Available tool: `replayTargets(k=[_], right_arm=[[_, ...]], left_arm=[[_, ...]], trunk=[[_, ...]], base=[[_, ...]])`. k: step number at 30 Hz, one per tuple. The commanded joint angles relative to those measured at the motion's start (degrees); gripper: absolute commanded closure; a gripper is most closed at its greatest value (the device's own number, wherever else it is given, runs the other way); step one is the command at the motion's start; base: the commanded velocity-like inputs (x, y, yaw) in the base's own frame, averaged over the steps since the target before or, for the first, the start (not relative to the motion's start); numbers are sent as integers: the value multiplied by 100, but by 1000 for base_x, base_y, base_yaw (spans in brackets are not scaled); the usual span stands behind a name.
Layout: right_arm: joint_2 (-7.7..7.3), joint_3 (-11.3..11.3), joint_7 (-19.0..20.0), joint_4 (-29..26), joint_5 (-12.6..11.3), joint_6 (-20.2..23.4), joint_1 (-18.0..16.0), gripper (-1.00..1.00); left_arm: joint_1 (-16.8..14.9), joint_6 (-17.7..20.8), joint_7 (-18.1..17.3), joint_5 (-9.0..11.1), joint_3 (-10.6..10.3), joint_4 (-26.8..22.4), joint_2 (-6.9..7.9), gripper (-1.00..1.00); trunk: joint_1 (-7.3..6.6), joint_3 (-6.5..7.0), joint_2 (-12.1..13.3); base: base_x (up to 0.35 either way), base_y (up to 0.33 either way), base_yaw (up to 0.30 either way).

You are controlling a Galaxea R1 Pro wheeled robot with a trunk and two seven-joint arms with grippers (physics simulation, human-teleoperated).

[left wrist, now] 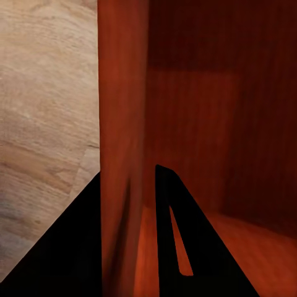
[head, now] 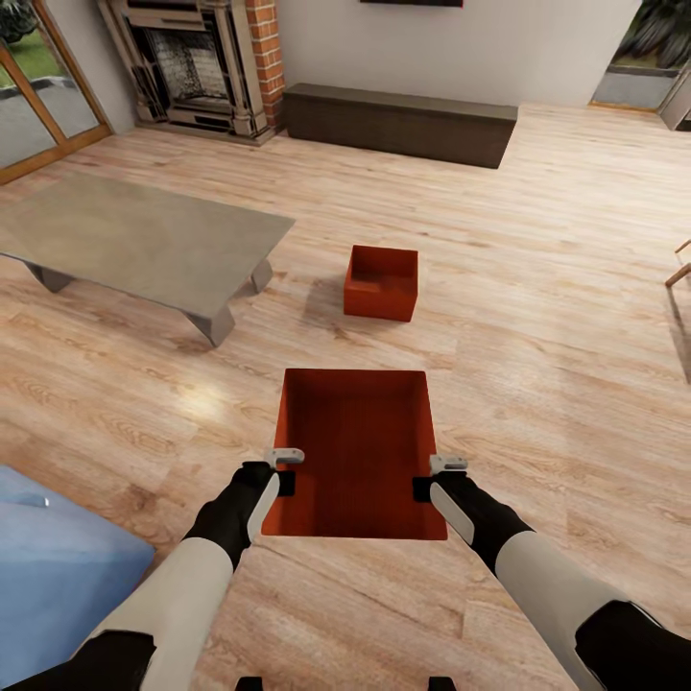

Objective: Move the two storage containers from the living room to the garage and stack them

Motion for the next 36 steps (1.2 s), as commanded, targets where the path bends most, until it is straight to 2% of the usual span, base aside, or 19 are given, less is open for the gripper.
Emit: replayTargets(k=[1,36], right_arm=[[-82,55,-72,-23,90,29,-12,100],[-65,55,-73,-23,93,38,-12,100]], left_arm=[[1,303,49,-89,-48,250,109,100],[1,303,49,-89,-48,250,105,100]], trunk=[[-22,15,38],[-791,644,1442]], base=[[0,0,0],[0,0,0]])
